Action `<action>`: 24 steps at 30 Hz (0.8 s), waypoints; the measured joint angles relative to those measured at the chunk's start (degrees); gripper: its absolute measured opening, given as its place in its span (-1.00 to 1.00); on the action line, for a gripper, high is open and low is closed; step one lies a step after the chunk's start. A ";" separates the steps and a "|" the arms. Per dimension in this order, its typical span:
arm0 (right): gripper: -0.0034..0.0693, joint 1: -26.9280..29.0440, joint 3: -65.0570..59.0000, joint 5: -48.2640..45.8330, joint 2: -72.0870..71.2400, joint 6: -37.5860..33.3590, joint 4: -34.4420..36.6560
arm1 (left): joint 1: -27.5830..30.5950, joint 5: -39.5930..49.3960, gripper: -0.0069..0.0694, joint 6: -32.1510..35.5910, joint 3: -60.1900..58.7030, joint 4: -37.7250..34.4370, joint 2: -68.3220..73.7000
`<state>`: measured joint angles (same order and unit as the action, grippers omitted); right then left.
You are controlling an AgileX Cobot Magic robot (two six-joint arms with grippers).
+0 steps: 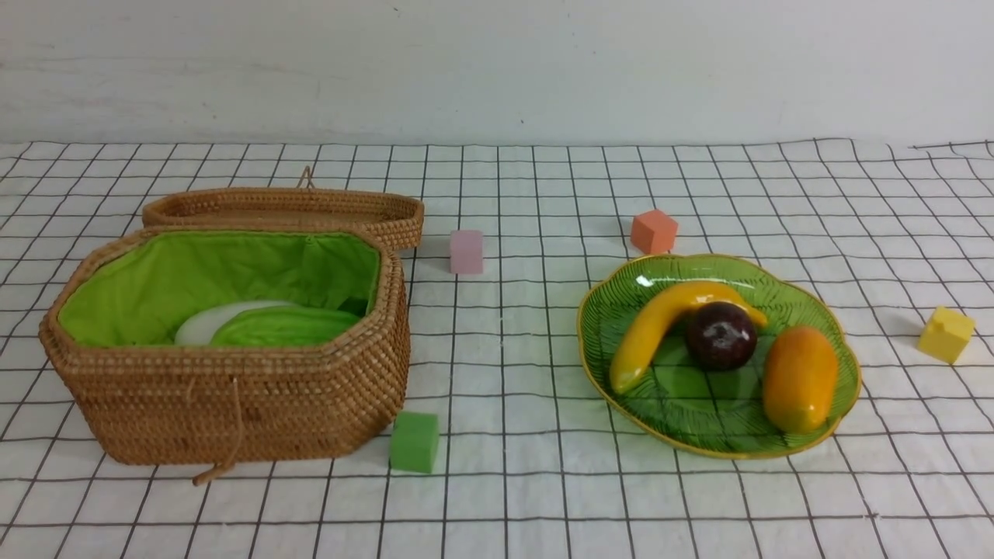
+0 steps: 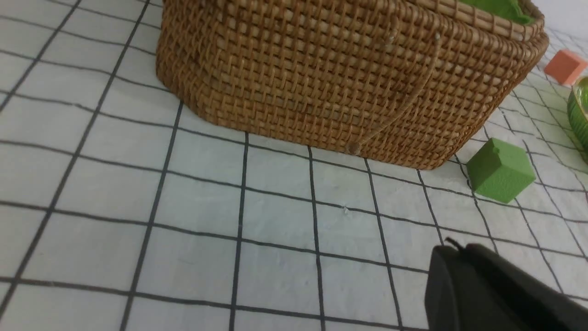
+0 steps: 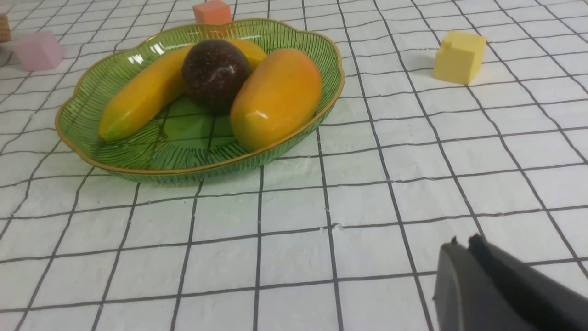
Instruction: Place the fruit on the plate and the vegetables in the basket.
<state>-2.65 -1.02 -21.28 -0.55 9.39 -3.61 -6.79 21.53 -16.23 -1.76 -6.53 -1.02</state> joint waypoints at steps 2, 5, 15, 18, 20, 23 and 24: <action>-0.81 0.00 0.00 0.00 0.00 0.00 0.00 | 0.00 0.00 -0.85 -1.08 0.00 0.05 0.00; -0.79 0.00 0.00 0.00 0.00 0.00 0.00 | 0.00 0.00 -0.85 -1.70 0.00 0.05 0.00; -0.77 0.00 0.00 -0.07 0.00 0.05 0.00 | 0.00 0.00 -0.85 -1.70 0.00 0.24 0.00; -0.77 0.00 0.00 -0.07 0.00 0.05 0.00 | 0.00 0.00 -0.85 -1.70 0.00 0.24 0.00; -0.76 0.00 0.00 -0.07 0.00 0.05 0.00 | 0.00 0.00 -0.85 -1.70 0.00 0.24 0.00; -0.75 0.00 0.00 -0.07 0.00 0.05 0.00 | 0.00 0.00 -0.85 -1.70 0.00 0.24 0.00; -0.75 0.00 0.00 -0.07 0.00 0.05 0.00 | 0.00 0.00 -0.85 -1.70 0.00 0.24 0.00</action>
<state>-2.65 -1.02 -21.35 -0.55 9.44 -3.61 -6.79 21.53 -17.93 -1.76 -6.29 -1.02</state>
